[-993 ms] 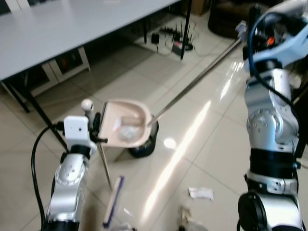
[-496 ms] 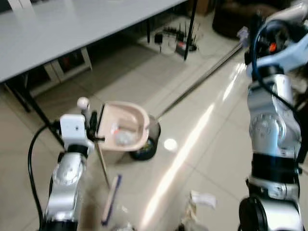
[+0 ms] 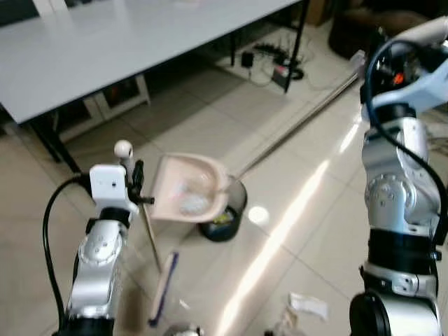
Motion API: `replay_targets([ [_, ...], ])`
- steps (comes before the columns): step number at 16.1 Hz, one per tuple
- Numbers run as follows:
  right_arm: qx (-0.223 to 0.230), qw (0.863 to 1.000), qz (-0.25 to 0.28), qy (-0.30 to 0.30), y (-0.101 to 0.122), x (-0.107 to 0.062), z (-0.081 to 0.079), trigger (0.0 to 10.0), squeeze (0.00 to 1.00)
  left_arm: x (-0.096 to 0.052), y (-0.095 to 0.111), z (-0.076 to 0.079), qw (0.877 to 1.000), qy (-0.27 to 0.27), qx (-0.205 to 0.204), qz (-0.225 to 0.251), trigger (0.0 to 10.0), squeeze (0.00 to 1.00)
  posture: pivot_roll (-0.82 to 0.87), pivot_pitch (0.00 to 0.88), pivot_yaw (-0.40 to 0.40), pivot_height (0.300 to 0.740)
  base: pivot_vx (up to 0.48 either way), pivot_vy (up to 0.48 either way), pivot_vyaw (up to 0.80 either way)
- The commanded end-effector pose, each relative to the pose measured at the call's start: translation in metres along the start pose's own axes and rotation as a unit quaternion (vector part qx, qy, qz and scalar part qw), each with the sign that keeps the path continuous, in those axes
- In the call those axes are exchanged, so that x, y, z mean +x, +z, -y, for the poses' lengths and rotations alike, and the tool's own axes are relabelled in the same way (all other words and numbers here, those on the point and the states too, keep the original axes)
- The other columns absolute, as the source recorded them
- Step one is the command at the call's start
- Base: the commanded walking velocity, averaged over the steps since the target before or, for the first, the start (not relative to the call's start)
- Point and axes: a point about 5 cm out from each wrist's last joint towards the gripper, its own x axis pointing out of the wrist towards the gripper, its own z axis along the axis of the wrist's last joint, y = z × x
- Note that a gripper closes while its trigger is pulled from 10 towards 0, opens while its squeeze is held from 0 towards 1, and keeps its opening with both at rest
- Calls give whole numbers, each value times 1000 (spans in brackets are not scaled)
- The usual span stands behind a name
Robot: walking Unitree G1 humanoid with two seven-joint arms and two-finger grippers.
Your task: Sweep floor
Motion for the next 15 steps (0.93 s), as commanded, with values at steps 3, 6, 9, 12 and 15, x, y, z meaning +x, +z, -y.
replay_targets([
  [3, -12, 999, 42, -11, 20, 0, 6, 10000, 0, 2, 4, 7, 1000, -17, -6, 11, 10000, 0, -9, 71, 43, 740, 358, 0, 0],
  [6, -12, 999, 45, -10, 21, -1, 6, 10000, 0, 1, 4, 8, 1000, -19, -5, 10, 10000, 0, -11, 65, 44, 740, 358, 0, 0],
  [9, -20, 999, 47, -9, 24, -2, 7, 10000, 0, 1, 3, 7, 1000, -20, -5, 9, 10000, 0, -22, 56, 48, 740, 356, 0, 0],
  [12, -25, 999, 47, -4, 29, -6, 7, 10000, 0, 0, 1, 6, 1000, -21, -6, 8, 10000, 0, -33, 47, 46, 740, 356, 0, 0],
  [15, -32, 998, 59, -10, 37, -11, 11, 10000, 0, 0, 1, 7, 1000, -24, -7, 8, 10000, 0, -36, 38, 48, 740, 356, 0, 0],
])
